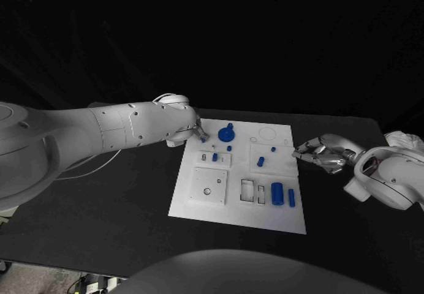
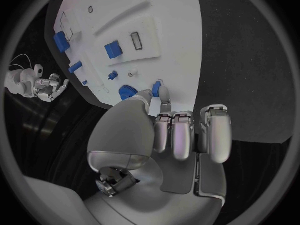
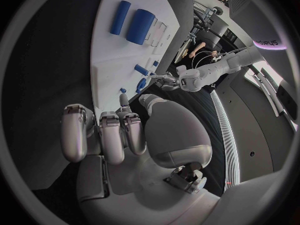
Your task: Assemble the parts on the task board
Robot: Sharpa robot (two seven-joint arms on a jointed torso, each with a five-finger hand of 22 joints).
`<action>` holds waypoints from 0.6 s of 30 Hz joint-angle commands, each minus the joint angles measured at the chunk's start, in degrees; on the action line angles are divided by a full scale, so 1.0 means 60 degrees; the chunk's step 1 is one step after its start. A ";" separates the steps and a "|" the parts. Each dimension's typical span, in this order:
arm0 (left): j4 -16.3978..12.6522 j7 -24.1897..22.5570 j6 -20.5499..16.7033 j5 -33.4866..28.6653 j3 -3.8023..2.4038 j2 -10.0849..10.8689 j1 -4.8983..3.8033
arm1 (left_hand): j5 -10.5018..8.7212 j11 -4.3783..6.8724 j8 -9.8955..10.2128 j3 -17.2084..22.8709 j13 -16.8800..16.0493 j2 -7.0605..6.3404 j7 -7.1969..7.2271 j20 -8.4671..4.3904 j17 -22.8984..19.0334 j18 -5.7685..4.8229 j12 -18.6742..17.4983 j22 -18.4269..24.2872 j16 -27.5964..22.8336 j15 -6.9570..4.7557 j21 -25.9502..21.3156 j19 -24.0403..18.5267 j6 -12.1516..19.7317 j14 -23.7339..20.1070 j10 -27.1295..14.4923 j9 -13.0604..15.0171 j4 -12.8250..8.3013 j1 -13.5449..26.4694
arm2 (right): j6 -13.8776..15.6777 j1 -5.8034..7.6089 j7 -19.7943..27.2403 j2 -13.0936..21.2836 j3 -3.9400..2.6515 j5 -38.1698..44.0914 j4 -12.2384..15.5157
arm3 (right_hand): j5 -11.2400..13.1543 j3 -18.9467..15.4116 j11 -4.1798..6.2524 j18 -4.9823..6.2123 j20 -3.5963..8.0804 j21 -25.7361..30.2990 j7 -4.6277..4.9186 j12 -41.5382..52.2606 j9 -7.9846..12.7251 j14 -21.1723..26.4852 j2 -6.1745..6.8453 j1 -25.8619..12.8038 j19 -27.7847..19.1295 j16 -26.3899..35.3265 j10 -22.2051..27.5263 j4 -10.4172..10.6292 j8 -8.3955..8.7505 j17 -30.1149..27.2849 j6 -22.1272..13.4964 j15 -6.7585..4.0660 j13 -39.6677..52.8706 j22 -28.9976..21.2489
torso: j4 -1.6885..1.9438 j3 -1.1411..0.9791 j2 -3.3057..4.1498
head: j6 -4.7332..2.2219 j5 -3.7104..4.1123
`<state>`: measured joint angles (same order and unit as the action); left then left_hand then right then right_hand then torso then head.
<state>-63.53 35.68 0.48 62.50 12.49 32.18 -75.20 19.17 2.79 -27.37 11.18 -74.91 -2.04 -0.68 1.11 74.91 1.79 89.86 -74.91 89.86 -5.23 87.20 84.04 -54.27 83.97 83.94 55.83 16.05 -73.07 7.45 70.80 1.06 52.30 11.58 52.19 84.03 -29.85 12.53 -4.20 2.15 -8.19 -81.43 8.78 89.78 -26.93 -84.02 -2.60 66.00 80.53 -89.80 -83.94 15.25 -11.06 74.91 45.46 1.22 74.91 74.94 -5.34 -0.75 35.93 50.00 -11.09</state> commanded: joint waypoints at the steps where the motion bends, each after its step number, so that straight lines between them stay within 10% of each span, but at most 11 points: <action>1: -0.0017 -0.0114 -0.0110 -0.0098 0.0004 0.0000 0.0029 | 0.0073 0.0030 0.0037 0.0261 -0.2515 -0.0058 0.0002 -0.0006 0.2514 -0.0116 0.0024 -0.2013 0.0024 -0.0040 -0.0034 0.0549 -0.0103 0.1004 0.1010 -0.0003 -0.0005 -0.0180 | -0.0129 -0.0003 0.0014 -0.0013 0.0002 0.0020 -0.0003 | -0.0052 0.0075 -0.0074 0.0123 0.0013 0.0043 -0.0012 0.0037 -0.0016 -0.0996 0.0035 0.0029 -0.0066 -0.0033 -0.1011 -0.0006 0.0044 0.2515 0.0061 0.0087 0.2516 0.1871 | 0.0010 -0.0001 -0.0004 | 0.0000 -0.0005; 18: -0.0530 -0.0118 -0.0508 0.0085 -0.0003 0.0400 0.0014 | 0.0125 0.0086 -0.0016 0.1956 -0.2515 -0.0763 0.0040 -0.0063 0.2514 -0.0117 0.0024 -0.2033 0.0024 -0.0095 -0.0049 0.0563 -0.0236 0.1004 0.1010 0.0077 -0.0067 -0.0408 | -0.0131 -0.0017 0.0017 -0.0051 0.0003 0.0019 -0.0070 | -0.0117 0.0114 -0.0081 0.0133 0.0010 0.0075 -0.0008 0.0037 -0.0019 -0.0996 0.0035 0.0038 -0.0099 -0.0033 -0.1011 -0.0016 0.0050 0.2515 0.0066 0.0091 0.2516 0.1858 | 0.0011 0.0000 -0.0028 | 0.0000 -0.0069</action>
<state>-66.10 35.49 -1.68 62.49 12.53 34.41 -75.02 19.81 2.79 -27.19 21.34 -74.91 -6.13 -0.92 1.11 74.91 1.79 89.86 -74.91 89.86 -5.43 87.20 84.04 -54.90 84.18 83.94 56.29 16.86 -75.60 7.45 70.75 1.05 52.05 11.58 52.19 83.66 -30.16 12.91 -4.20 2.15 -7.98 -81.09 8.78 89.78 -26.98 -84.02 -2.61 66.00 80.32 -89.80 -83.94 15.18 -11.06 74.90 45.46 1.22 74.90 74.94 -5.28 -0.74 35.83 50.00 -11.44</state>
